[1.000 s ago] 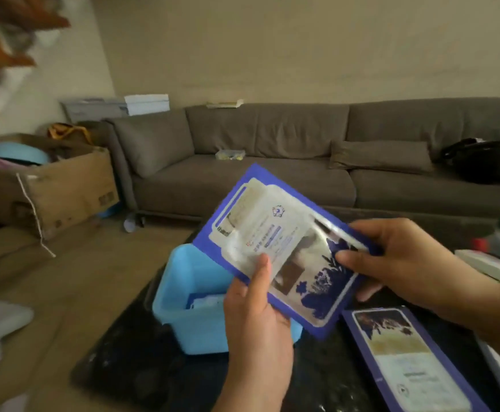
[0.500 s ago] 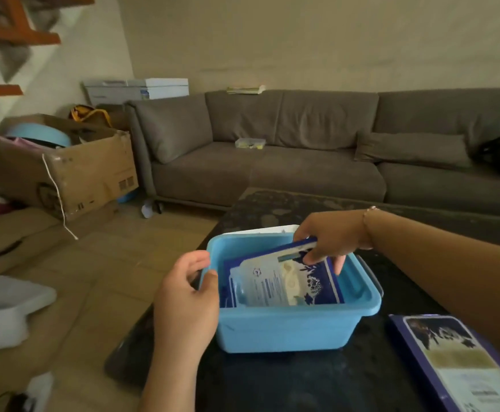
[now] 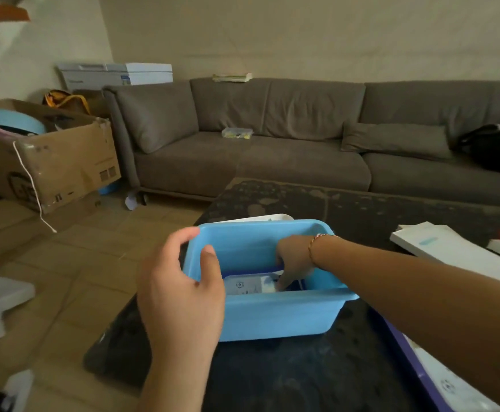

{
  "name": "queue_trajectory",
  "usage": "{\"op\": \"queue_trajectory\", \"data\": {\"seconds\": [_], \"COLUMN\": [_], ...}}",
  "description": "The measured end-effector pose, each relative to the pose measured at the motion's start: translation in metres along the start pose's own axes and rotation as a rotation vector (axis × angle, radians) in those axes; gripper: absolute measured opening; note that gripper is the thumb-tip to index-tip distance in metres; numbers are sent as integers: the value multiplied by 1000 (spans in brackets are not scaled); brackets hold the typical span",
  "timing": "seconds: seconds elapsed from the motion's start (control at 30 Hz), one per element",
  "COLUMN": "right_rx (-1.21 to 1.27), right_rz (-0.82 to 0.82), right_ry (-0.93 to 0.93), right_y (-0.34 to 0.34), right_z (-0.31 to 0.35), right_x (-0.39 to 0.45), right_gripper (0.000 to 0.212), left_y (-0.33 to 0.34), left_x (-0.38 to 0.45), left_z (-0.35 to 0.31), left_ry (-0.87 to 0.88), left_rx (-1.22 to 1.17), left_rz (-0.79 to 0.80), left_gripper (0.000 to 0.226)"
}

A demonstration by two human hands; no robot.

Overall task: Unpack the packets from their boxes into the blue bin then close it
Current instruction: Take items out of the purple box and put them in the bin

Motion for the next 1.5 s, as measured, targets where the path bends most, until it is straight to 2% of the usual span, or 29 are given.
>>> {"op": "queue_trajectory", "data": {"seconds": [0.07, 0.13, 0.2, 0.27, 0.3, 0.33, 0.37, 0.43, 0.47, 0.5, 0.53, 0.6, 0.7, 0.73, 0.8, 0.83, 0.93, 1.0, 1.1, 1.23, 1.33, 1.4, 1.5], "right_rx": [-59, 210, 465, 541, 496, 432, 400, 376, 326, 299, 200, 99, 126, 130, 179, 192, 137, 160, 288, 693, 725, 713, 850], "right_rz": [-191, -421, -683, -815, -793, -688, -558, -413, -387, -429, -515, -608, -522, -554, -494, -493, -573, -641, -816, -1176, -1302, -1309, -1309], "right_ry": [-53, -182, -280, -204, -104, -11, 73, 139, 144, 138, 124, 75, 55, 85, 156, 199, 212, 163, 25, -117, -173, -195, -253], "right_y": [-10, -18, -4, 38, 69, 99, 133, 187, 207, 224, 240, 268, 270, 265, 265, 267, 261, 253, 241, 202, 168, 156, 154], "right_z": [-2, -18, -52, -96, -118, -137, -152, -168, -170, -172, -174, -171, -158, -159, -168, -172, -171, -167, -163, -168, -157, -147, -144], "right_x": [-25, -70, -127, -177, -195, -207, -216, -225, -230, -235, -235, -230, -243, -248, -243, -240, -233, -234, -251, -295, -305, -294, -275], "right_gripper": [50, 43, 32, 31, 35, 40, 48, 72, 81, 83, 81, 62, 48, 48, 83, 89, 82, 75, 52, 36, 13, 19, 38], "left_y": [2, 17, 44, 79, 96, 111, 123, 145, 155, 161, 165, 168, 169, 171, 171, 172, 174, 174, 161, 125, 115, 119, 123], "left_x": [-16, -40, -72, -107, -124, -139, -151, -169, -178, -183, -185, -186, -184, -185, -185, -187, -190, -192, -184, -157, -144, -139, -129], "left_z": [-24, -50, -69, -77, -76, -75, -78, -84, -82, -83, -87, -88, -85, -81, -78, -76, -76, -77, -89, -120, -129, -131, -136], "left_ry": [249, 526, 775, 933, 995, 1064, 1126, 1183, 1161, 1138, 1134, 1105, 1020, 1025, 1003, 982, 992, 1024, 914, 607, 444, 395, 449], "left_rx": [-99, -215, -194, -19, 107, 195, 260, 312, 306, 293, 262, 149, 126, 149, 103, 70, 27, 9, -183, -489, -558, -556, -519], "left_rz": [-74, 47, 357, 779, 950, 1056, 1120, 1270, 1382, 1433, 1413, 1356, 1296, 1239, 1178, 1166, 1081, 947, 745, 544, 436, 407, 378], "left_gripper": [24, 18, 20, 38, 45, 47, 47, 47, 49, 50, 50, 47, 42, 41, 39, 38, 35, 30, 30, 32, 32, 31, 27]}}
Point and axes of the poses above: each hand's wrist, its own x-axis towards the middle knuckle, its own y-axis out of the palm, z = x × y, the point moved 4 cm from there along x, towards the middle knuckle, and after that the axes turned 11 degrees about z, right-handed, at the moved point
